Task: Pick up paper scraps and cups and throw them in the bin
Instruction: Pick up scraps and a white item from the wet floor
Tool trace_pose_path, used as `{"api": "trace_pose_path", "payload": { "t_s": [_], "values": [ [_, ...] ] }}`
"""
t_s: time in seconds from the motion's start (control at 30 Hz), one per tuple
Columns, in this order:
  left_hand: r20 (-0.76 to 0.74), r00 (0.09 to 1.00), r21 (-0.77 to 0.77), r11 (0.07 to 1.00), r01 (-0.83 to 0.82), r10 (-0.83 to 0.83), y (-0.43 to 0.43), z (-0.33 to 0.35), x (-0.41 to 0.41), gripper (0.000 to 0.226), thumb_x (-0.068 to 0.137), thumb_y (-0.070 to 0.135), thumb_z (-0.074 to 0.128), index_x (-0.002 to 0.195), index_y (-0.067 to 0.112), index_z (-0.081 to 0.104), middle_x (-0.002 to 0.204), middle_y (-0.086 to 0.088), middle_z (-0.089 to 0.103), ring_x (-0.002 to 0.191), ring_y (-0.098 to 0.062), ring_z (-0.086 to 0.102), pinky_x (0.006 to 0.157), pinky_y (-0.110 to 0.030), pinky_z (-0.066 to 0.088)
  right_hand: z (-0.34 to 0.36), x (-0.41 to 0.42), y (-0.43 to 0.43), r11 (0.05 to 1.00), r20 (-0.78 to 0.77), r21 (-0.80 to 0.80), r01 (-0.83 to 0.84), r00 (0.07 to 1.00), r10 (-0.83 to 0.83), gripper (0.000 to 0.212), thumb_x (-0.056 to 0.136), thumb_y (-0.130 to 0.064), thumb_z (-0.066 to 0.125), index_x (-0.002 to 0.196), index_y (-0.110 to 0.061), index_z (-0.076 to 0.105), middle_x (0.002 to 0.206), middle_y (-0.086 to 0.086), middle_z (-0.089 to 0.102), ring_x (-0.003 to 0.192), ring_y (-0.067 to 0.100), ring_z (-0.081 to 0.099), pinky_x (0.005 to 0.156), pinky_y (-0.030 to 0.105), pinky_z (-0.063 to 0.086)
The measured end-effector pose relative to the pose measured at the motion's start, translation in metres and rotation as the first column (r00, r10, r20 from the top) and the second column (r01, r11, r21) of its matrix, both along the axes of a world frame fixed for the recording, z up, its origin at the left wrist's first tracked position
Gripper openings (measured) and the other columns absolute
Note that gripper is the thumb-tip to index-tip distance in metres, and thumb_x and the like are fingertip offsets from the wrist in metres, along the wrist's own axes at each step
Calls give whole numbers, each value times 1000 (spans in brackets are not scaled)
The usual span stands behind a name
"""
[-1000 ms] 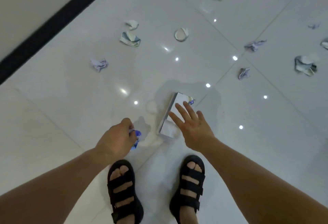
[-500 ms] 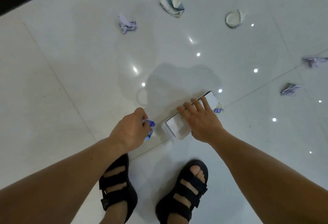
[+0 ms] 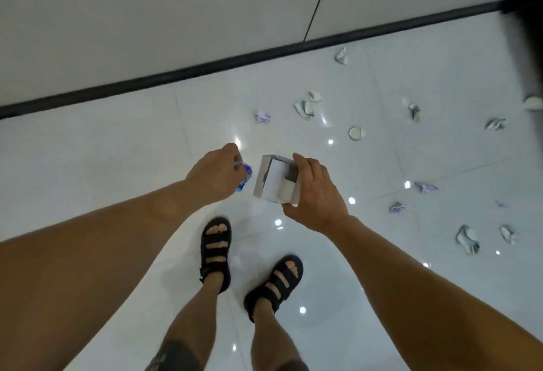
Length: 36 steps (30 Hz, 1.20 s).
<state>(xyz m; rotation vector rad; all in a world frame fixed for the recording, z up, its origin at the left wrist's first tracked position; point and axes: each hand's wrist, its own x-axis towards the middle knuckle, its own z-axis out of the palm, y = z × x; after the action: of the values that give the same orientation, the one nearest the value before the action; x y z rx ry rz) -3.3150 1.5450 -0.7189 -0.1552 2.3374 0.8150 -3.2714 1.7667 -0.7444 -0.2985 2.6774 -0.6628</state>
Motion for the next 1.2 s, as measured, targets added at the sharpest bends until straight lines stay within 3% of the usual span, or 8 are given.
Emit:
{"api": "trace_pose_path", "payload": {
  "t_s": [0.1,0.23,0.47,0.67,0.73,0.83,1.0,1.2],
  "values": [
    [-13,995,-1,995,-101,101,-31,81,7,9,96,22,47,93,14,49,86,-3,57,74,-19,54,56,-27,41,79,-7,-20,999,-59,-27,-35,998,33,93,68,-31,83,143,-3,37,133,14,48,120,27,47,94,38,49],
    [-77,964,17,967,-254,255,-77,178,24,7,96,21,49,91,15,49,77,7,51,64,-4,51,41,-9,33,172,-26,-54,993,-79,-35,-114,991,111,96,70,-35,80,147,-11,28,144,6,37,130,21,36,104,35,42],
    [-180,805,91,824,-559,565,-156,318,92,11,96,16,51,86,15,48,77,3,53,62,-3,53,40,-5,36,312,-38,-144,942,-141,-44,-333,936,324,104,72,-39,77,152,-16,13,149,1,27,136,19,28,106,33,36],
    [-199,739,82,763,-642,644,-194,354,129,15,96,18,49,81,20,46,72,6,54,55,1,53,40,-9,34,351,-28,-194,904,-100,-64,-423,904,416,107,74,-42,76,153,-19,7,150,0,26,137,18,27,110,30,31],
    [-326,514,71,563,-824,793,-293,399,222,13,96,19,49,83,21,47,71,6,54,54,1,53,41,-12,35,396,13,-323,758,-203,-48,-650,750,630,106,74,-43,75,153,-18,8,150,-1,26,137,18,29,108,31,33],
    [-347,483,63,534,-843,804,-324,399,232,8,95,19,50,87,19,49,74,4,55,56,-2,54,39,-11,36,415,16,-362,748,-224,-123,-652,752,620,104,74,-44,74,152,-19,10,148,-1,27,135,18,31,106,31,35],
    [-373,370,58,419,-906,851,-427,405,290,5,94,21,52,92,17,50,82,-6,55,68,-20,56,57,-29,47,430,58,-495,677,-238,-147,-721,690,683,104,74,-43,75,152,-19,11,147,-2,27,134,17,31,105,31,35],
    [-420,335,52,391,-919,843,-554,412,332,9,95,19,51,96,10,52,89,-13,58,73,-25,56,58,-31,46,442,89,-638,686,-238,-219,-694,719,652,106,68,-40,80,151,-21,16,141,-3,34,127,17,40,97,28,41]
  ]
}}
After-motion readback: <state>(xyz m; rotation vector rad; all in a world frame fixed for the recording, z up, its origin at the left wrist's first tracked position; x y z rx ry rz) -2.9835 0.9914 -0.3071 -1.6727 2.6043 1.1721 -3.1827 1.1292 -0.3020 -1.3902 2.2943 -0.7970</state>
